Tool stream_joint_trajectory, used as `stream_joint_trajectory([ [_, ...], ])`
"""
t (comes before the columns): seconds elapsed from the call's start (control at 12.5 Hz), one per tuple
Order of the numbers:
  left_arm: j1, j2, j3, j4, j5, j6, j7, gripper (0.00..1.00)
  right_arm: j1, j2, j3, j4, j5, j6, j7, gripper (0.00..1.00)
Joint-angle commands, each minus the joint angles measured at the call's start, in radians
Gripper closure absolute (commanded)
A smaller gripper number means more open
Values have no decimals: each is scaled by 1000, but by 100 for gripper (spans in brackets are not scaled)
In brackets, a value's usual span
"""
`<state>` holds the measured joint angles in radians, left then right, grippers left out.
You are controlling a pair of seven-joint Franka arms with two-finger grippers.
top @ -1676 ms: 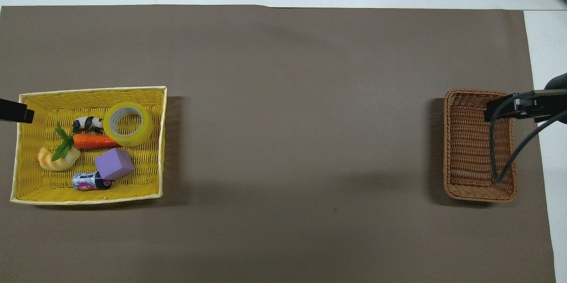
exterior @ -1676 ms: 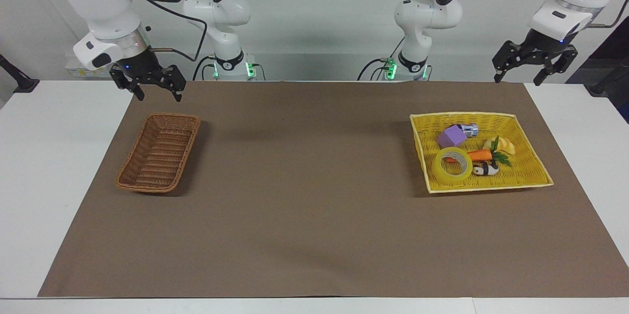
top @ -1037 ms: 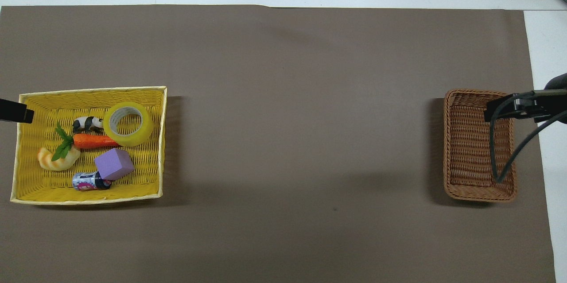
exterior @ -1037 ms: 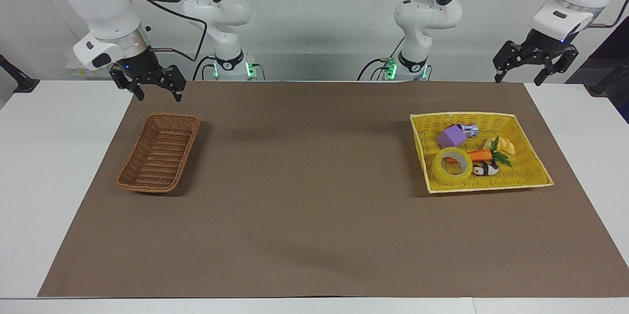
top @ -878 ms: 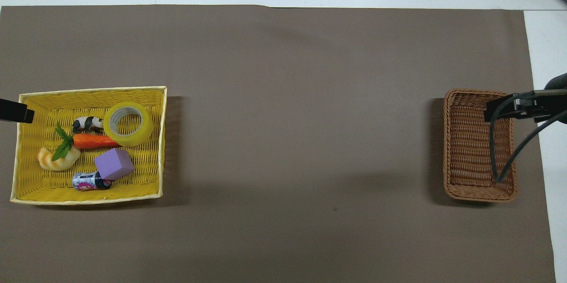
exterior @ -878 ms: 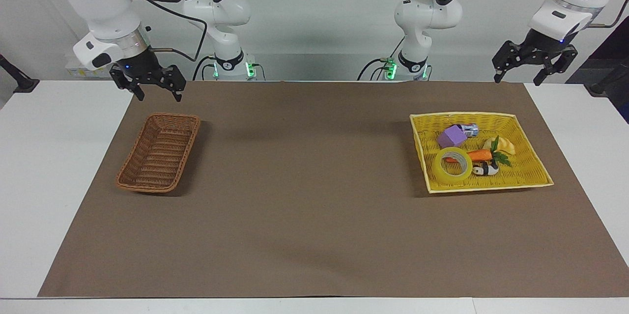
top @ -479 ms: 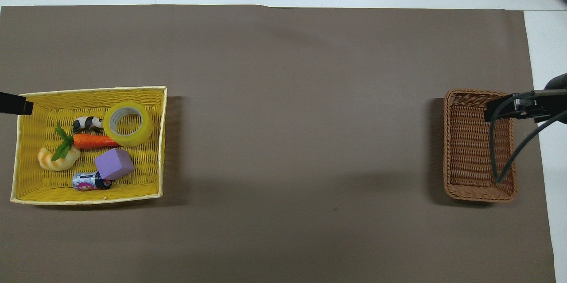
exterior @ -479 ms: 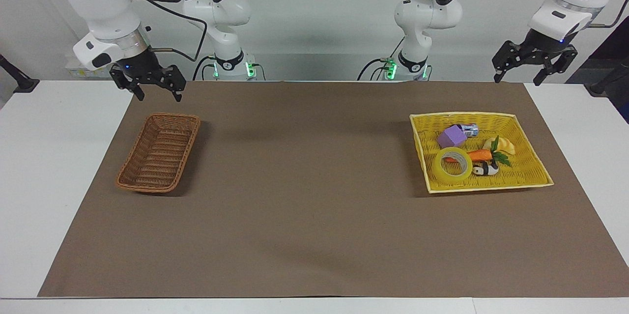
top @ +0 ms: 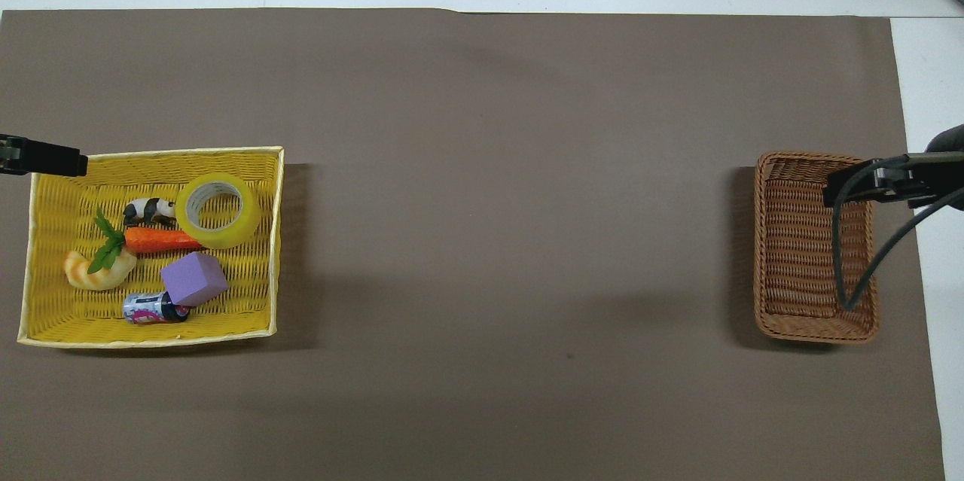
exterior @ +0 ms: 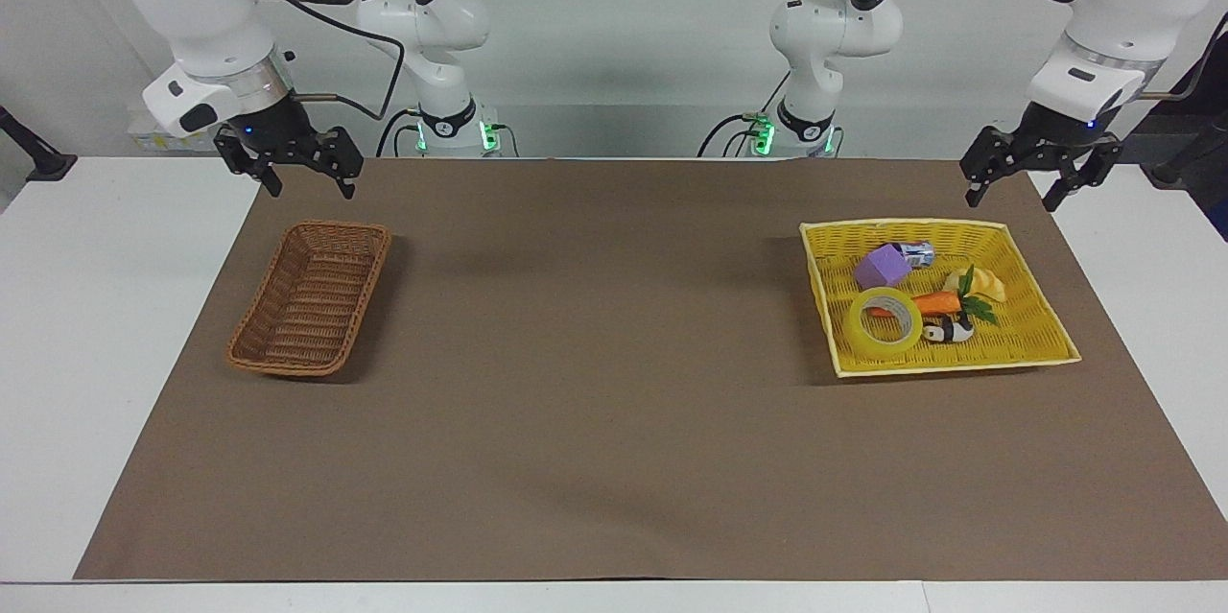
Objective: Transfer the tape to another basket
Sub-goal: 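Reach the left gripper into the yellow basket and grasp the yellow tape roll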
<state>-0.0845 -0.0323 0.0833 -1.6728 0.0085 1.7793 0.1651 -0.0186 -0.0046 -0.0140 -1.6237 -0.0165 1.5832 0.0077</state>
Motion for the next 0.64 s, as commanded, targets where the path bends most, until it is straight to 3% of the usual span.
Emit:
stream_joint_trajectory([
  [0.0, 9, -8, 0, -93, -2, 104, 10, 0, -7, -14, 3, -13, 0, -2, -23, 0],
  [0.56, 9, 112, 0, -195, -2, 345, 8, 0, -9, -12, 3, -12, 0, 3, -23, 0],
])
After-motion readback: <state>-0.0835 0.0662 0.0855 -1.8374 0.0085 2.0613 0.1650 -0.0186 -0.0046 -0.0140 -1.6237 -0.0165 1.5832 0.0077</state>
